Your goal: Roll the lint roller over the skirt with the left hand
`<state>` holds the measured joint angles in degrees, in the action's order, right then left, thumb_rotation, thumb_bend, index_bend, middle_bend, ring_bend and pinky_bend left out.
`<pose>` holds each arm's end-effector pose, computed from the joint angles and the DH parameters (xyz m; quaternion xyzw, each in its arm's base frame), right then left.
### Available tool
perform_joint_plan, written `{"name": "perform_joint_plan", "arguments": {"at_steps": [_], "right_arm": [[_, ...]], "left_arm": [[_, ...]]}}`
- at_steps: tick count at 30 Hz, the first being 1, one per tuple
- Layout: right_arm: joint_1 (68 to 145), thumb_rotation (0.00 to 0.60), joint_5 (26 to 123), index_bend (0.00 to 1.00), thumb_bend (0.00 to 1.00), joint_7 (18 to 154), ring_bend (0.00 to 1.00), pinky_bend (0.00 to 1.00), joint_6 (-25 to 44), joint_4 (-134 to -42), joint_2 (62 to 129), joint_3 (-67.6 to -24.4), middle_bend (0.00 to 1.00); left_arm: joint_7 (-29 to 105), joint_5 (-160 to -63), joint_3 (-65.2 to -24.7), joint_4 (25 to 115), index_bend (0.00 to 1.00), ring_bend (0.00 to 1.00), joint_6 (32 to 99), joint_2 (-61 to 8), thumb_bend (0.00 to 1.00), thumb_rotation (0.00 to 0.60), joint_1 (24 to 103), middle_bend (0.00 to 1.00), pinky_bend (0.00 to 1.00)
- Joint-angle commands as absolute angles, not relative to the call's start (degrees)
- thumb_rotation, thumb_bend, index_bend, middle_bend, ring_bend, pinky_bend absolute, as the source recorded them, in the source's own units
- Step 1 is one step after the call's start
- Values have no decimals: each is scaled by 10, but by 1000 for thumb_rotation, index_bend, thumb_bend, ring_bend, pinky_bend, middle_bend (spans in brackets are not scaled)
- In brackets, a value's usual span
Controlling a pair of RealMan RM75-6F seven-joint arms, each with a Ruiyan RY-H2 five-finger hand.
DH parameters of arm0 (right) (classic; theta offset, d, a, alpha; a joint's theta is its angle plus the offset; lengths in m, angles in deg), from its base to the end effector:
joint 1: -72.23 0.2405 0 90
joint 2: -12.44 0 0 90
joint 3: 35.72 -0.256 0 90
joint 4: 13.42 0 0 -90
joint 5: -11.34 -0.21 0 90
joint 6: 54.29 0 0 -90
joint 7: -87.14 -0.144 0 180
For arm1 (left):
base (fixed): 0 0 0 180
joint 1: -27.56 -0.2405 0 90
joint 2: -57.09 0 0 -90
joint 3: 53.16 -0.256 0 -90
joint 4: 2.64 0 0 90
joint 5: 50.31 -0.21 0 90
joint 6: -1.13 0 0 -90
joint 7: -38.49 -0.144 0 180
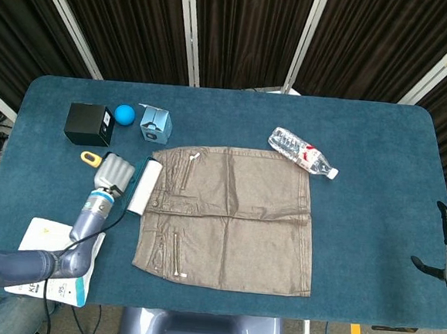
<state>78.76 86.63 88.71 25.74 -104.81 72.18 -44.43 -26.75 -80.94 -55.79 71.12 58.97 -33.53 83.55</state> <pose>-0.3325 -0.2105 0.2015 0.5531 -0.3826 0.3464 0.6540 -0.2008 0.3883 -0.0127 -0.8027 -0.1539 -0.0312 0.5754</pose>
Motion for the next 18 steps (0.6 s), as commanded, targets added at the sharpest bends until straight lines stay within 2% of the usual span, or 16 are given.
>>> {"name": "perform_joint_plan", "arguments": {"at_steps": [1,4,6,8,9,10,11,13,18], "right_arm": [[788,600,869,0,0,889,0,0,258,-1049,723,-443,0],[788,600,872,0,0,893,0,0,259,-1051,724,-441,0],[788,600,874,0,0,895,0,0,260,-1053,724,-440,0],[788,600,875,0,0,897,0,0,261,-1054,725,-440,0],[788,600,876,0,0,898,0,0,261,-1055,725,-439,0],[788,600,876,0,0,899,0,0,262,-1056,725,-439,0],[788,600,877,0,0,899,0,0,262,-1056,725,-439,0],[788,600,879,0,0,900,0,0,263,-1058,725,-437,0],[786,600,887,0,0,900,0,0,267,-1063,724,-434,0]], "left_arm": [[-238,-819,-561,700,710,436,578,-320,777,600,817,520,475],[-219,-826,-564,691,707,433,571,-314,765,600,806,518,472],[-202,-832,-564,683,666,416,565,-312,658,600,797,484,461],[-188,-840,-565,678,502,319,563,-310,385,600,790,362,398],[-179,-847,-565,675,349,207,562,-309,210,600,785,239,321],[-170,-852,-565,673,196,98,561,-308,86,600,781,119,231],[-163,-855,-564,673,97,34,560,-305,32,600,776,47,163],[-142,-862,-559,678,9,0,561,-297,0,600,767,0,79],[-67,-902,-541,717,0,0,581,-260,0,600,741,0,23]]}}
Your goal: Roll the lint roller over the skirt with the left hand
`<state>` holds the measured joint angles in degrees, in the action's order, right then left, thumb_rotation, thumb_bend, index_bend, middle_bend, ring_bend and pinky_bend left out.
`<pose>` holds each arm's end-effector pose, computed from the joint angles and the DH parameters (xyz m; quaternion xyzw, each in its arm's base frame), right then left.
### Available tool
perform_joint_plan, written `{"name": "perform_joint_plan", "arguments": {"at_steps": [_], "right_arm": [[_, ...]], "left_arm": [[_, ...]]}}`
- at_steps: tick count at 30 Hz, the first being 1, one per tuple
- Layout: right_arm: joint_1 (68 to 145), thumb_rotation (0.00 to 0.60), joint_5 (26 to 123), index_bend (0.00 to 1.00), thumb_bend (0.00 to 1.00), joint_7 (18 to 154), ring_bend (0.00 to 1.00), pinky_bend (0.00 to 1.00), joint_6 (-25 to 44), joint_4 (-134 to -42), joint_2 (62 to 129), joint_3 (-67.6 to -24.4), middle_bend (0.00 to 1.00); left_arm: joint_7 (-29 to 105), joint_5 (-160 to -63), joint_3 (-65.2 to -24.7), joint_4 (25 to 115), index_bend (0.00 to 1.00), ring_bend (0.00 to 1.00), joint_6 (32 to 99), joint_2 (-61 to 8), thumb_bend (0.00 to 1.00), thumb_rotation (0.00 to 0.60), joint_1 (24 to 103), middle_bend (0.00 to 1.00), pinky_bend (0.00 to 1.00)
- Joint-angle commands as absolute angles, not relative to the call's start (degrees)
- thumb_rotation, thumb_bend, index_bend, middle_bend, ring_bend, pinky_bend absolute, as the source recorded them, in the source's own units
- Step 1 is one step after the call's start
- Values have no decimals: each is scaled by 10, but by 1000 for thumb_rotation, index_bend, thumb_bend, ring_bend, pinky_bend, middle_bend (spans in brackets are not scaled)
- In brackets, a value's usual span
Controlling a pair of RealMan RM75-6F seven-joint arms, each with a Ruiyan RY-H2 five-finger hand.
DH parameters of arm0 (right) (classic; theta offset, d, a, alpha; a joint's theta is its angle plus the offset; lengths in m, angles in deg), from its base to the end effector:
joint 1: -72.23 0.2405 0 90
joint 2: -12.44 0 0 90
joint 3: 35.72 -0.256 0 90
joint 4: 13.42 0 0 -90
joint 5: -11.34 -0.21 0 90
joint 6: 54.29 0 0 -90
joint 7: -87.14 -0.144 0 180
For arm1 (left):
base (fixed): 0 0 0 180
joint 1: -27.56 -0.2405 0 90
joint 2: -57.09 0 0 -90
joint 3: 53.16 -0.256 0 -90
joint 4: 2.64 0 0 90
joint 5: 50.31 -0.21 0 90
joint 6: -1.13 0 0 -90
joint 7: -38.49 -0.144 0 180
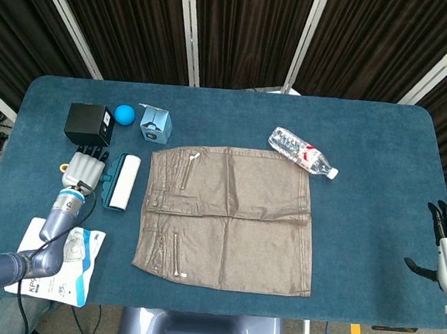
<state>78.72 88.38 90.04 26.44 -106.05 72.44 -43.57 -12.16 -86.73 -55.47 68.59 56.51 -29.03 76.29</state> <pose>-0.3253 -0.2073 0.1943 0.5662 -0.3776 0.3483 0.6447 -0.2554 0.3826 0.0226 -0.7654 -0.2418 -0.0624 0.5931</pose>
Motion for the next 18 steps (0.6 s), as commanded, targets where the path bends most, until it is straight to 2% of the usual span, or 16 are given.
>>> {"name": "perform_joint_plan", "arguments": {"at_steps": [1,6,11,15,18], "right_arm": [[786,600,889,0,0,899,0,0,269,-1064,723,-434,0],[783,600,898,0,0,893,0,0,275,-1069,719,-432,0],[780,600,908,0,0,885,0,0,280,-1073,715,-429,0],[780,600,914,0,0,884,0,0,284,-1073,714,-427,0],[779,600,917,0,0,885,0,0,286,-1073,714,-427,0]], "left_arm": [[-44,-919,-538,729,0,0,589,-249,0,600,733,0,18],[87,-1042,-530,784,0,0,671,-198,0,600,679,0,5],[252,-1165,-536,839,0,0,816,-162,0,600,583,0,0],[280,-1230,-553,853,0,0,915,-155,0,600,520,0,0],[269,-1260,-568,867,0,0,961,-155,0,600,481,0,0]]}}
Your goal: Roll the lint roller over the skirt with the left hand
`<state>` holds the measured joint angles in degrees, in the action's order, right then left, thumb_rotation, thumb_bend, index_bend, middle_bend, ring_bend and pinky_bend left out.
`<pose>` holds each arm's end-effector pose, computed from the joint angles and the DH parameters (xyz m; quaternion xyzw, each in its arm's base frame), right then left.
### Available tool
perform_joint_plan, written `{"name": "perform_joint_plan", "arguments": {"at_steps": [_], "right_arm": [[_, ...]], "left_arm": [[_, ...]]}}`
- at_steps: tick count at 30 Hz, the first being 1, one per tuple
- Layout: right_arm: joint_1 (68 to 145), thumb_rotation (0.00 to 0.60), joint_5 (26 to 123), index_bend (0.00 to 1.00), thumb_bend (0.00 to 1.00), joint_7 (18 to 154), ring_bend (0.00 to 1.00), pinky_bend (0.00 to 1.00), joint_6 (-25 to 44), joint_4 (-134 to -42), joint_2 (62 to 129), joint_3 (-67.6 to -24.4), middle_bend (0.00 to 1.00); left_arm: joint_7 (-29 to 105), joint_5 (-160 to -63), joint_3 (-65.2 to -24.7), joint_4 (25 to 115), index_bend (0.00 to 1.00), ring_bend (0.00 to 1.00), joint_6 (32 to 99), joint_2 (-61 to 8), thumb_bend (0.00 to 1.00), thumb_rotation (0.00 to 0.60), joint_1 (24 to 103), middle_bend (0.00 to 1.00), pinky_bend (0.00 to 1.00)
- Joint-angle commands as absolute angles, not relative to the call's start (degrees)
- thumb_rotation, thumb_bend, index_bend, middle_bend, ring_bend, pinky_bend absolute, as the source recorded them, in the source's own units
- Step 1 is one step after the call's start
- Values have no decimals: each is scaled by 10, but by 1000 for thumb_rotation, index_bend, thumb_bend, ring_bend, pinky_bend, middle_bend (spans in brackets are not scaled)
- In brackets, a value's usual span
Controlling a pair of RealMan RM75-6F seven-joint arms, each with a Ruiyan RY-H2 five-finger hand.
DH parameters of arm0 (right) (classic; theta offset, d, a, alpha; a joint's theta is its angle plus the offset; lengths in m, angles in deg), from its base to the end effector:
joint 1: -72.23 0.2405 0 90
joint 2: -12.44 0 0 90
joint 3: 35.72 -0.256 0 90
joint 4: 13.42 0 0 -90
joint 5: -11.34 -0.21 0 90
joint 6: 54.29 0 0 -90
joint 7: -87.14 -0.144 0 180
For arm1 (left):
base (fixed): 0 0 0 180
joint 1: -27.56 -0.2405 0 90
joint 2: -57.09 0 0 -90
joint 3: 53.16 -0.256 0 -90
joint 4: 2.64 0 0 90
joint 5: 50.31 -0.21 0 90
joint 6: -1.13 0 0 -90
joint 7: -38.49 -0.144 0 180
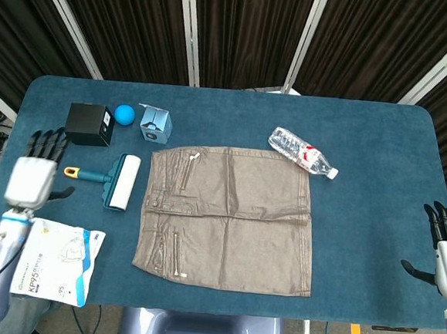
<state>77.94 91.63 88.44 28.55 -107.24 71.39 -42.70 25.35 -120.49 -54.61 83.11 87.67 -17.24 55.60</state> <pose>-0.3170 -0.2002 0.1970 0.5740 -0.3693 0.3673 0.6319 -0.2636 0.2874 0.1174 -0.6298 -0.2925 -0.3892 0.6053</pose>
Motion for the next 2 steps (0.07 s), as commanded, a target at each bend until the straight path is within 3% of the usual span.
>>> {"name": "perform_joint_plan", "arguments": {"at_steps": [1,2], "right_arm": [[779,600,918,0,0,885,0,0,288,-1073,714,-427,0],[779,600,919,0,0,886,0,0,289,-1073,714,-427,0]], "left_arm": [[266,-1267,-573,874,0,0,968,-154,0,600,472,0,0],[265,-1271,-577,880,0,0,971,-153,0,600,465,0,0]]}}
